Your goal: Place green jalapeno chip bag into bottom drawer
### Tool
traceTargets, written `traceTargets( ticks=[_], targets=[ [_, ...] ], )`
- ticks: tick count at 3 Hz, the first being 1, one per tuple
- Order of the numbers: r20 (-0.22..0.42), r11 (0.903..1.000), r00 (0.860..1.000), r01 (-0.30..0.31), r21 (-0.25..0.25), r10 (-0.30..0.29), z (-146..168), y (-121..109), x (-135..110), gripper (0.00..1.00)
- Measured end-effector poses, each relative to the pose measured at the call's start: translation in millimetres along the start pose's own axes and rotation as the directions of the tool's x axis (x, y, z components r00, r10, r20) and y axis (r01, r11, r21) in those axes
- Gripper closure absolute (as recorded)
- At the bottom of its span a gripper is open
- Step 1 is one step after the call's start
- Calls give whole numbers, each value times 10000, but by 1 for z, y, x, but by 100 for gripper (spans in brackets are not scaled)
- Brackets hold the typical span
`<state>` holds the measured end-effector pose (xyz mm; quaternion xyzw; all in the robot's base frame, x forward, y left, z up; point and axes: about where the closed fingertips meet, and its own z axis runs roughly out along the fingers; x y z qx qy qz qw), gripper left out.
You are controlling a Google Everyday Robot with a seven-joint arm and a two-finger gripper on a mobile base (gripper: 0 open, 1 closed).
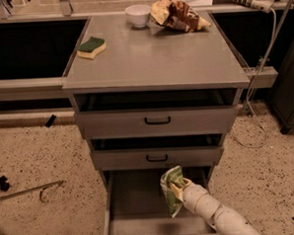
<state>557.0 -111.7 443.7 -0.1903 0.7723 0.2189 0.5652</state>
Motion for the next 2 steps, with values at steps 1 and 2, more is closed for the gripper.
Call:
traceTargets(
  ticks=[1,2],
  targets=[
    [-268,9988,9993,-241,430,252,13,-14,44,100],
    [-597,9936,9961,-589,959,648,35,-33,110,100]
  ],
)
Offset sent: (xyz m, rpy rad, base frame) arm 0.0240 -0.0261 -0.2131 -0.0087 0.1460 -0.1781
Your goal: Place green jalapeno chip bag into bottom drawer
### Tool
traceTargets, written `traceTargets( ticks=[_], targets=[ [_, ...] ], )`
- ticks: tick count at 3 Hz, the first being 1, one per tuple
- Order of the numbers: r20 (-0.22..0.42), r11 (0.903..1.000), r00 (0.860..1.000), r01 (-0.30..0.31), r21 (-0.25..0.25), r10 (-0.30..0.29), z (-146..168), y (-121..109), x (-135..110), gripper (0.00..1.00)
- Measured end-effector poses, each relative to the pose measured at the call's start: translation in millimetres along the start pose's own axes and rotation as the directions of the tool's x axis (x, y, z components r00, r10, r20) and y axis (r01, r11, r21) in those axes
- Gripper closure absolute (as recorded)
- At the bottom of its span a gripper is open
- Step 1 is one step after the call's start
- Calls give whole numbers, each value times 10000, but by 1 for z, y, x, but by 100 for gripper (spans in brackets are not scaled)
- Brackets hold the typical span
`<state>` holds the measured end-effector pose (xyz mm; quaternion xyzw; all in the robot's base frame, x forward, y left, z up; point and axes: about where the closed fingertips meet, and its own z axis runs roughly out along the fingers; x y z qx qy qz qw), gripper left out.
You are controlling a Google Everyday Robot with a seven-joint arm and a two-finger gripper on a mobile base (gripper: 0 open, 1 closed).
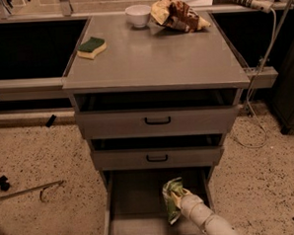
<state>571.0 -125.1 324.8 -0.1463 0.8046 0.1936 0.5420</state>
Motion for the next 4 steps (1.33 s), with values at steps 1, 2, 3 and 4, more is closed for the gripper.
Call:
traceTargets(
  ticks=[1,2,3,4],
  targets=[
    [-551,9988,9974,-446,223,457,24,-16,58,100],
    [-551,9988,9974,-446,223,457,24,-16,58,100],
    [-577,9989,9977,-383,-267,367,42,2,73,100],
    [-858,9968,9963,-107,-790,39,73,22,100,100]
  ],
)
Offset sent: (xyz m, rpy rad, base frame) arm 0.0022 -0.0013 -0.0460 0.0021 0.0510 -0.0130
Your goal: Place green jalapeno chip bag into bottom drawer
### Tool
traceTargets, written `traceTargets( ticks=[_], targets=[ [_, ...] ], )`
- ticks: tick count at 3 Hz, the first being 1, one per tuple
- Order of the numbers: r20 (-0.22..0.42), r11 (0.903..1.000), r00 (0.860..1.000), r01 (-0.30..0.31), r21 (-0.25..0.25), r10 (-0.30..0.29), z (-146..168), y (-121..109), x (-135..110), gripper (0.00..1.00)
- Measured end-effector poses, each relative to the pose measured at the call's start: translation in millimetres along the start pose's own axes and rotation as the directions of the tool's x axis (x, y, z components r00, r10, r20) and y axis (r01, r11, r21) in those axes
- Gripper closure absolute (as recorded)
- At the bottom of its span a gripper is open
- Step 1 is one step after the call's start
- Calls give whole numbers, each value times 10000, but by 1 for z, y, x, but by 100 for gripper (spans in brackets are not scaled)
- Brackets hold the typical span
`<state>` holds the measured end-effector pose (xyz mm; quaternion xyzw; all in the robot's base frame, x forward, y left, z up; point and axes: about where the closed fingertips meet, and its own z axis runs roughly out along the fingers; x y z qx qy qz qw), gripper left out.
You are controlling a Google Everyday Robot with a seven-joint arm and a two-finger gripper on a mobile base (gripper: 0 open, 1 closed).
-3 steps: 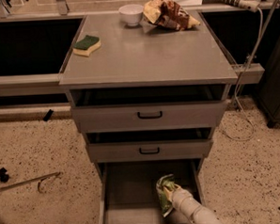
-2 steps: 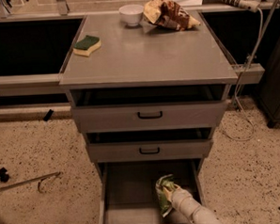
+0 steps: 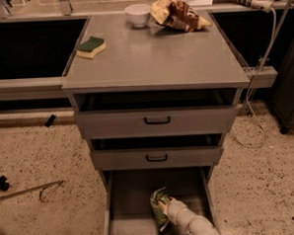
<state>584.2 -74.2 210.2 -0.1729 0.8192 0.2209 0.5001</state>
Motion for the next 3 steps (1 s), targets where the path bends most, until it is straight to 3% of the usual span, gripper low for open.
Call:
traceTargets(
  ticks=[1,3],
  targets=[
    [-41,10000,10000,7,-19,-7,5,0,2,100],
    [-41,10000,10000,7,-20,-7,5,0,2,58]
  ],
)
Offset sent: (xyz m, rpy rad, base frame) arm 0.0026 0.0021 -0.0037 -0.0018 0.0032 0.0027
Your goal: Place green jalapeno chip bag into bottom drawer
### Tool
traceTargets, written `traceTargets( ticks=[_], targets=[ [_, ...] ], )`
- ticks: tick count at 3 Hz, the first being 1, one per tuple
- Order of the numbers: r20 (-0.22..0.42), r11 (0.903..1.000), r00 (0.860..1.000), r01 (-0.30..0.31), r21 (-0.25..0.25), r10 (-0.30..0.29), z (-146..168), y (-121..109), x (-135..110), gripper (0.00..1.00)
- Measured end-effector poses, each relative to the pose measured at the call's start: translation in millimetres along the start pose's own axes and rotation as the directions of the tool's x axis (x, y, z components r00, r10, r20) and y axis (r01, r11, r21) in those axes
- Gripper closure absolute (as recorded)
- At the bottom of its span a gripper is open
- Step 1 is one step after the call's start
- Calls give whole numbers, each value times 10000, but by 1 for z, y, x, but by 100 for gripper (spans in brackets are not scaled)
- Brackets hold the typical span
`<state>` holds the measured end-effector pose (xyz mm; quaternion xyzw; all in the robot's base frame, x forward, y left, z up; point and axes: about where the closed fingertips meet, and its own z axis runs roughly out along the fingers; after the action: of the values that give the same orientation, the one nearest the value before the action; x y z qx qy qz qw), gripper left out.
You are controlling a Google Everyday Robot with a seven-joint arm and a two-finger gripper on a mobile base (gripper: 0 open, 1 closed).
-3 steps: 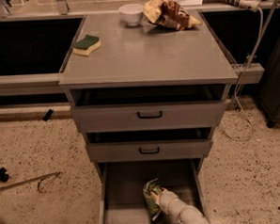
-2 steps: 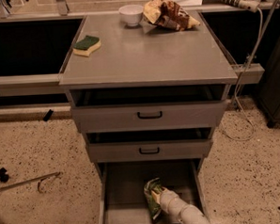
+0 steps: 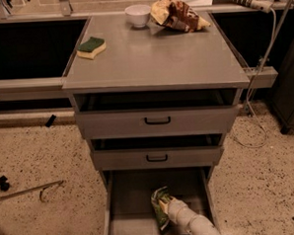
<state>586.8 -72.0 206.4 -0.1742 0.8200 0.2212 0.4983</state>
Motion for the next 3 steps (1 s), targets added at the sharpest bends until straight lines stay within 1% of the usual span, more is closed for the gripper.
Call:
traceTargets(
  ticks=[2,3],
  targets=[
    [0,10000,10000,0,-1,0,0,0,0,12],
    [0,10000,10000,0,-2,0,0,0,0,0]
  ],
)
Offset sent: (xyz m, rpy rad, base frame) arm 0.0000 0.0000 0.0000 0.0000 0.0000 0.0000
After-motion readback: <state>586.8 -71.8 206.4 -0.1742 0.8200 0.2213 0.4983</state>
